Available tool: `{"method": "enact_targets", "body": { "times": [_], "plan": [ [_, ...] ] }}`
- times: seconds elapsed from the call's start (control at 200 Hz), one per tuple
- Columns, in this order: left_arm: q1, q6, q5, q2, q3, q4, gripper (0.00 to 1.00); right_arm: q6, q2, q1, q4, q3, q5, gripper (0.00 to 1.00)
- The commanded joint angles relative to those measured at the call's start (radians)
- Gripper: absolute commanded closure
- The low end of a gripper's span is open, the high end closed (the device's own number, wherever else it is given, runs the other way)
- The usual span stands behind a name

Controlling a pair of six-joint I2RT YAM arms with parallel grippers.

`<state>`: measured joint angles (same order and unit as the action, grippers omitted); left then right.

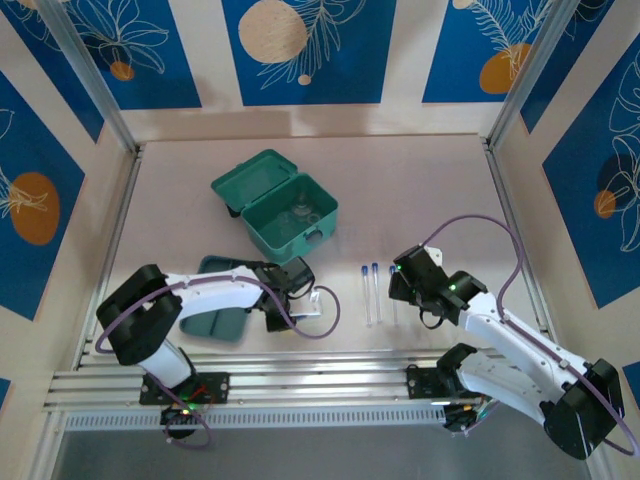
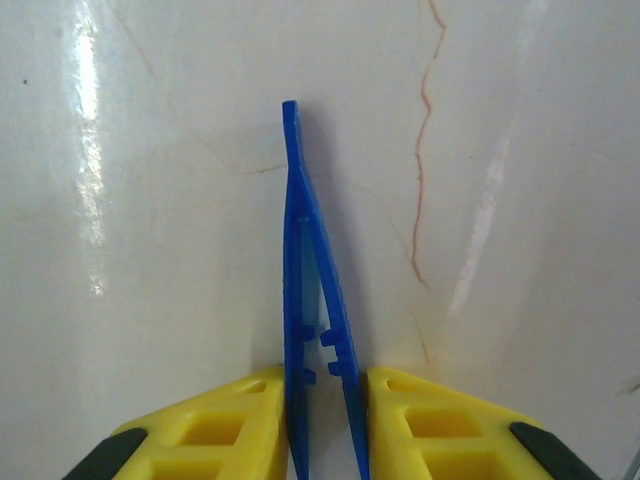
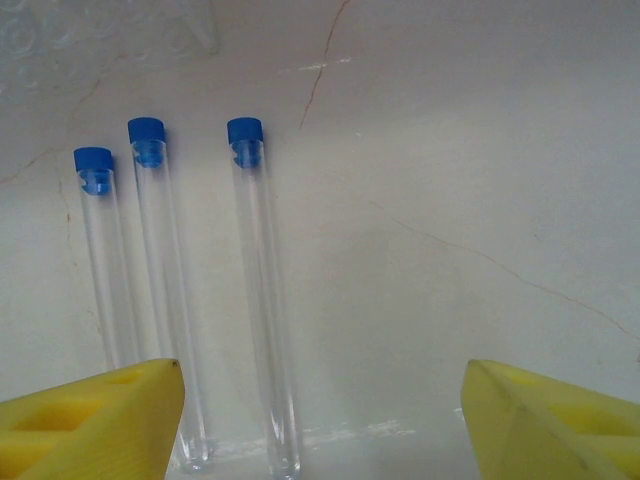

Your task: Organize the chemistry lab equipment

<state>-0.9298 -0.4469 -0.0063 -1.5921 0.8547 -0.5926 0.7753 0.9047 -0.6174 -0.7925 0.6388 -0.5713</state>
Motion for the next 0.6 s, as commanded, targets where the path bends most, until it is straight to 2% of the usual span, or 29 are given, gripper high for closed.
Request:
{"method": "enact_targets", "body": {
  "times": [0.0,0.255,0.375,0.595],
  "plan": [
    [0.003,-0.01,-0.108,-0.048,-0.039,0.139,0.78,0.003,0.003,0.002,-0.001,0.013,0.004,0.26],
    [0.004,-0.01,-0.121,-0.04,-0.043,0.153,0.85,0.001,0.005,0.002,-0.001,0.012,0.004,0.26],
    [0.007,-0.009,-0.124,-0.037,-0.047,0.157,0.92,0.001,0.01,0.002,0.0,0.013,0.004,0.26],
    [0.017,-0.006,-0.132,-0.019,-0.051,0.165,0.93,0.002,0.005,0.002,-0.003,0.013,0.004,0.26]
  ]
}}
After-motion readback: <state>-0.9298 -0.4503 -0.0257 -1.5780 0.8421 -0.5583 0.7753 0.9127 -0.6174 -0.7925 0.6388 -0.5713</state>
